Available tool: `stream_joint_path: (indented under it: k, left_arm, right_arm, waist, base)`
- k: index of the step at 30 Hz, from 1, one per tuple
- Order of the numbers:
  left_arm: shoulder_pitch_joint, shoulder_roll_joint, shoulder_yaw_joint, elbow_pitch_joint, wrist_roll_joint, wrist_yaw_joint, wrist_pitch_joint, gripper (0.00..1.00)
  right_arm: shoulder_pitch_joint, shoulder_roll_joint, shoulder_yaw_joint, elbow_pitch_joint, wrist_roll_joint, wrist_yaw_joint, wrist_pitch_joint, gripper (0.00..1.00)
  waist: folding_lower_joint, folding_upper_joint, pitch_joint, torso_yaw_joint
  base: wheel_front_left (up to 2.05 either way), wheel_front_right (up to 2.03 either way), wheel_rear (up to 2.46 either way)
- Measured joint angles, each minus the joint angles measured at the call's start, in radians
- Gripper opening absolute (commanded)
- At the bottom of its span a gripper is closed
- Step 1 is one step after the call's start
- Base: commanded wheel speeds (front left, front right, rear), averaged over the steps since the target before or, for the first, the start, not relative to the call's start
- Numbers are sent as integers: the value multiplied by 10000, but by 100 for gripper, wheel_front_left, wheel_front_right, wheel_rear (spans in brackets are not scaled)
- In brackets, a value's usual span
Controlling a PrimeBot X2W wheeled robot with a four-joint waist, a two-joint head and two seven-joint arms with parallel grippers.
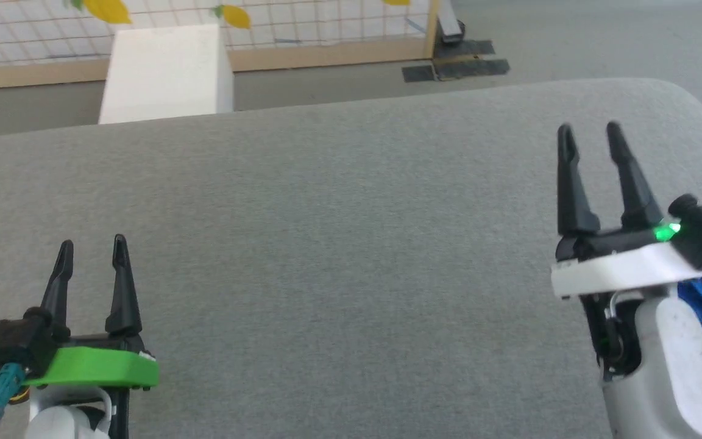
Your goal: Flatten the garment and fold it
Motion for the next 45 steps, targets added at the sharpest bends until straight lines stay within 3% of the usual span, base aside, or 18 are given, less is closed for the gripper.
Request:
stream_joint_path:
  k: [12,26,45]
  left_arm:
    - [-300,-487,-234,619,286,6,0,100]
    - [-74,-717,-579,1179,826,77,0,100]
    - [190,-895,-855,1969,821,77,0,100]
  right_arm:
    - [1954,6,188,-63,-13,0,-17,100]
    - [3145,8,-58,-73,-573,0,-17,100]
    - [3474,8,-134,33,-562,0,-17,100]
  waist:
    - [0,0,-552,798]
    - [0,0,-760,841]
    - [1,0,-874,838]
  base:
    - [0,0,0]
    - [0,0,0]
    - [0,0,0]
